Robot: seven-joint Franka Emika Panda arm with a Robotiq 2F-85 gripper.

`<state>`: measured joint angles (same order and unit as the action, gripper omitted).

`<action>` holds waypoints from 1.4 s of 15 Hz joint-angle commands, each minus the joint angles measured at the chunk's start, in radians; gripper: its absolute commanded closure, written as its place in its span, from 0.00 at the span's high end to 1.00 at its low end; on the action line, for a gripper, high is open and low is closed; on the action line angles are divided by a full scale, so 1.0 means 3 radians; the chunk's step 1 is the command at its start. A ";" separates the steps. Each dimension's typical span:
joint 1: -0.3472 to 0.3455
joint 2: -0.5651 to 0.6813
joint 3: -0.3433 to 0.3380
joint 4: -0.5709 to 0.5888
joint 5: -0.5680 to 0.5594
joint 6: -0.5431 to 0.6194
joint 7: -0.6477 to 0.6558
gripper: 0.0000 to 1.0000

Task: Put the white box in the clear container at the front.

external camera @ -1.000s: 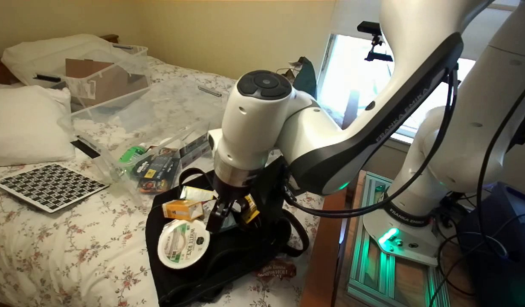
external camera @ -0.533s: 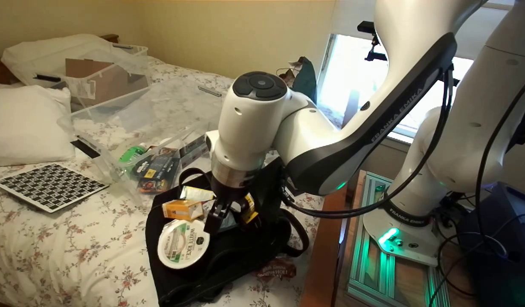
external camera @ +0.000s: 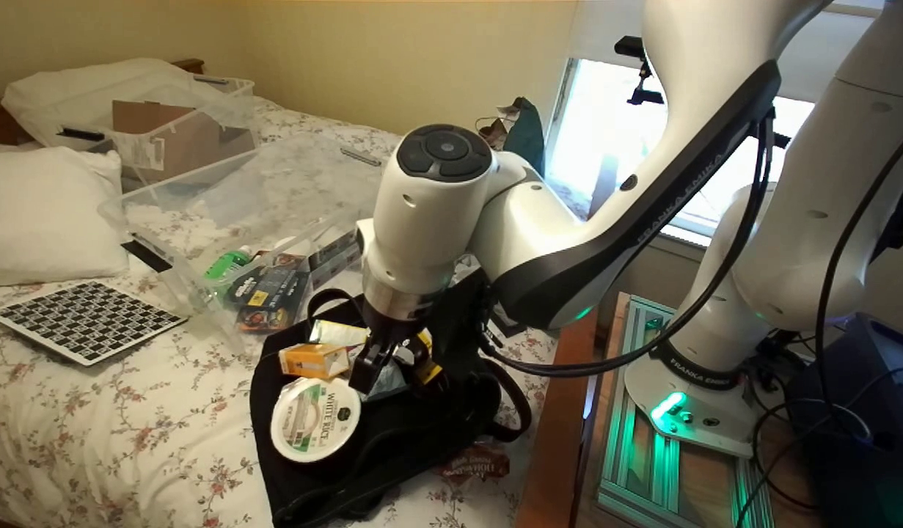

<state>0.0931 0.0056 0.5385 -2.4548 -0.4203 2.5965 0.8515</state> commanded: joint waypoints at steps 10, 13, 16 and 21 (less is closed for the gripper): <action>0.0794 0.0850 -0.0576 0.0985 -0.1279 -0.1421 0.1169 1.00; 0.0895 0.1081 -0.0695 0.1199 -0.1150 -0.1532 0.1007 1.00; 0.0890 0.1228 -0.0797 0.1332 -0.1008 -0.1417 0.0780 1.00; 0.0953 0.1180 -0.0888 0.1260 -0.1066 -0.1386 0.0828 1.00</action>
<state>0.3449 0.3639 0.3081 -2.0764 -0.7552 2.1746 1.1093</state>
